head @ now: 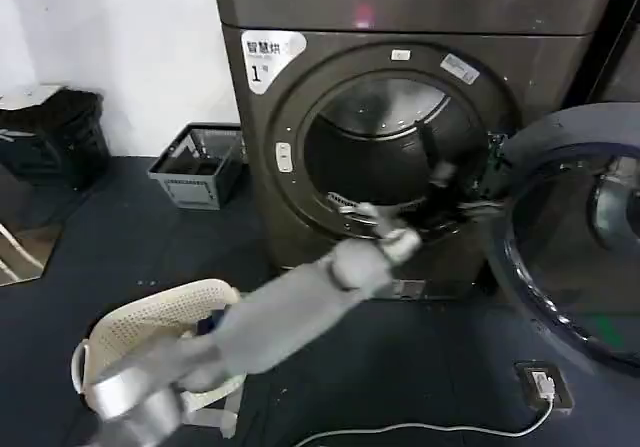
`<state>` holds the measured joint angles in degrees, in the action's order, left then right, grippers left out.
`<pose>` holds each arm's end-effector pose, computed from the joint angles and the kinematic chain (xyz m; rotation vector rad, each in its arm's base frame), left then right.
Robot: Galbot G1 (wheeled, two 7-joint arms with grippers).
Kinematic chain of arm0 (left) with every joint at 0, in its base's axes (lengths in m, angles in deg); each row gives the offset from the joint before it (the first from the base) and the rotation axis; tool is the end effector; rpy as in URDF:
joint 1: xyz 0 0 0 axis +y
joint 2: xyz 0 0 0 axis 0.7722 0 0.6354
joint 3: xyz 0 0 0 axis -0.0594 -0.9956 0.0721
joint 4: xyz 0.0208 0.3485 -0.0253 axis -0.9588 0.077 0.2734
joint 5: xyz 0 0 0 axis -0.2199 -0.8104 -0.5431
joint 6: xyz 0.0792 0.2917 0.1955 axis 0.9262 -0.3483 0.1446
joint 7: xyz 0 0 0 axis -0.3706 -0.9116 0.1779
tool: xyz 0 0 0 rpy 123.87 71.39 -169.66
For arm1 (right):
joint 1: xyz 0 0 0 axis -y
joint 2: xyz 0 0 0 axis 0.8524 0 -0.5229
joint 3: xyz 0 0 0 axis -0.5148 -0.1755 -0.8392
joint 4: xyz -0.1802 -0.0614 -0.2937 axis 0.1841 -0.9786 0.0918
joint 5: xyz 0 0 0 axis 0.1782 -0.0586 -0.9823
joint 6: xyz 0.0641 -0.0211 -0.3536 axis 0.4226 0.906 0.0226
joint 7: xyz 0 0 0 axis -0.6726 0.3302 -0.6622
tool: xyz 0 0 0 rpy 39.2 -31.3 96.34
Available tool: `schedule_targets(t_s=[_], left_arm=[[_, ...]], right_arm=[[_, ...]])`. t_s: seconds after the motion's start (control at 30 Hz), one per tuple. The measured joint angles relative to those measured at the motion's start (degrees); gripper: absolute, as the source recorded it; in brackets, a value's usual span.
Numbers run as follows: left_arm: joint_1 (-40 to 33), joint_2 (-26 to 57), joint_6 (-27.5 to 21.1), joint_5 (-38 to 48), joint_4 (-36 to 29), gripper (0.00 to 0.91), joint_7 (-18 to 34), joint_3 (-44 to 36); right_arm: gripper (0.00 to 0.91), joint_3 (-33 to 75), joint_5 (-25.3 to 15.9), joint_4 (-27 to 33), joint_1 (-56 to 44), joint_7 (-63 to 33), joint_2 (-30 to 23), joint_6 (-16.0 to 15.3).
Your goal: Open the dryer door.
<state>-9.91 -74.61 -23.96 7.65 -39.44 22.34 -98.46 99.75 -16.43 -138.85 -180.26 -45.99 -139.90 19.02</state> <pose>0.4595 -0.2377 -0.1905 1.3090 2.2752 -0.0758 -0.0648 -0.4626 -0.0631 1.8182 2.3134 -0.6503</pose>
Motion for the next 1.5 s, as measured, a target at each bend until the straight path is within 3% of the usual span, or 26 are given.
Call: schedule_targets(t_s=[0.27,0.63,1.03,1.5], left_arm=[[1.7,17.4,-0.7,4.3,-14.4,0.907,-1.7,0.1],[4.3,46.0,-12.6,5.8,-27.1,0.907,-13.7,1.4],[14.0,65.9,-23.0,-6.9,-27.9,0.907,-25.9,8.2],[18.7,76.6,-22.4,-19.1,-24.0,0.907,-34.0,9.4]], right_arm=[[0.907,1.7,-2.1,-0.7,0.3,-0.9,0.3,-0.3],[0.907,4.1,-4.4,-1.6,1.9,-3.4,1.5,0.3],[0.907,3.3,-5.0,-0.7,3.1,-3.8,2.6,1.1],[0.907,1.7,-5.0,-0.6,4.3,-3.4,3.1,1.1]])
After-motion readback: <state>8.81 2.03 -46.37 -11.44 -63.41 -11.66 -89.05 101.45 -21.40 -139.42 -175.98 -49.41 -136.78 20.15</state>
